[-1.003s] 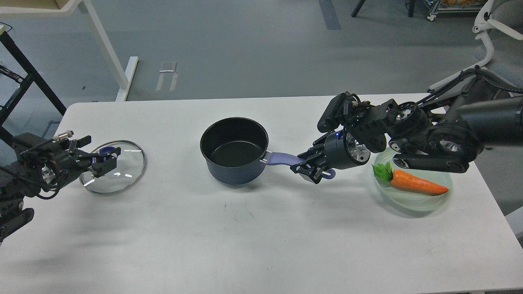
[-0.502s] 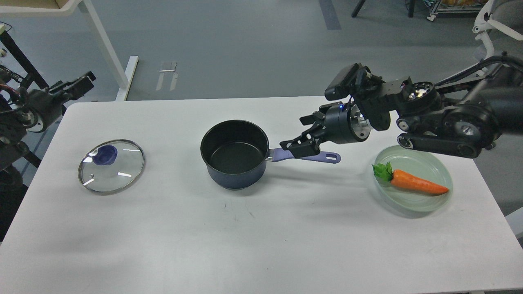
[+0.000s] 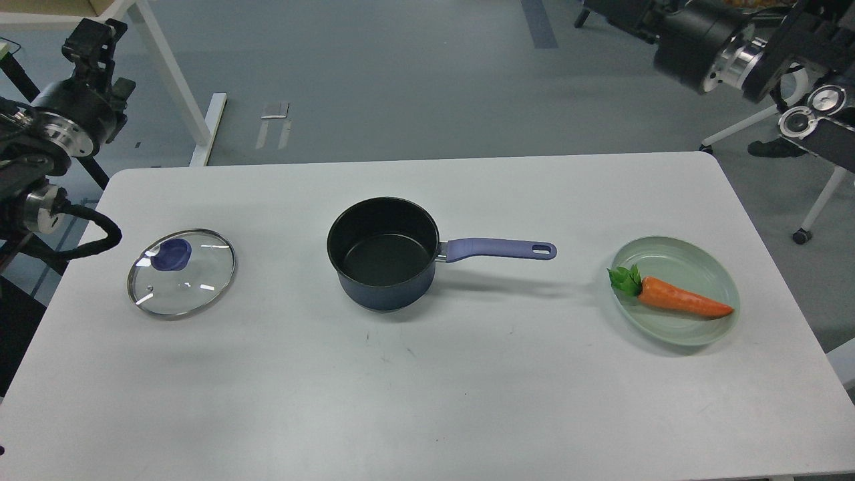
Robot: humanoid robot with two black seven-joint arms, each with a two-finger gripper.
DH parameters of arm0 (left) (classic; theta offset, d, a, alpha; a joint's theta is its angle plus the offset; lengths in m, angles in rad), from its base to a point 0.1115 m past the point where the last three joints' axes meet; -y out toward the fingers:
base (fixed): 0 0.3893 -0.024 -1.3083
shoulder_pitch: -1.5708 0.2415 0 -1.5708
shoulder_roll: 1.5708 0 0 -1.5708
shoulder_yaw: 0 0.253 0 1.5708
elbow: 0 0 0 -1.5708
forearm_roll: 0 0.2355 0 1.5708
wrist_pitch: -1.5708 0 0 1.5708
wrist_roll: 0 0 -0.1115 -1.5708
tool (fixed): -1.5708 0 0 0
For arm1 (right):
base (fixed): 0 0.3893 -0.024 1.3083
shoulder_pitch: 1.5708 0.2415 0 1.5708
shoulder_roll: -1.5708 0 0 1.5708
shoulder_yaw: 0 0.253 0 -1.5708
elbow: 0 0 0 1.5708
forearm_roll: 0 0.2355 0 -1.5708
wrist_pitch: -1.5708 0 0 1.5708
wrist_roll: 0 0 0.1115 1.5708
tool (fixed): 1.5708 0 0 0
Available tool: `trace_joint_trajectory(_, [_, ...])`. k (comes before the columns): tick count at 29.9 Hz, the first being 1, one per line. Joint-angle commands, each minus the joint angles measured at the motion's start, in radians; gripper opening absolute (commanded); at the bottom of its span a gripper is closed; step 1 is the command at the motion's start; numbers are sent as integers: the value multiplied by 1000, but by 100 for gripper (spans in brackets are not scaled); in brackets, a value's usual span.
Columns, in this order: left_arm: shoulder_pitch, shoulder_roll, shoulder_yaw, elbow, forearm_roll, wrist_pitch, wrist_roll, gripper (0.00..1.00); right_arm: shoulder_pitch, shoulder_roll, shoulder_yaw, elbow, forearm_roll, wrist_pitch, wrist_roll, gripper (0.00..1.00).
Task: Open pot lid
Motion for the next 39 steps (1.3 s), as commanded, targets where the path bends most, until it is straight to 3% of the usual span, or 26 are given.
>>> trace_joint_trajectory(1, [8,-44,-60,1,-37,-19,0,99,-79,1,108,-55,133,-12,3,100])
trace_joint_trajectory(17, [62,-159,-101,52,-327,-22,0,99,-206,70,178,-238,983,-29,9,100])
trace_joint_trajectory(22, [103,-190,-190,52,-356,-39,0,99,-299,145,327,-276,1061,-27,8,100])
trace_joint_trajectory(28, [158,-207,-321,51,-356,-57,0,99,-428,316,585,-341,1069,-16,-3,99])
trace_joint_trajectory(39, [186,-213,-372,44,-398,-113,1,99,-519,459,701,-376,1156,65,-43,100])
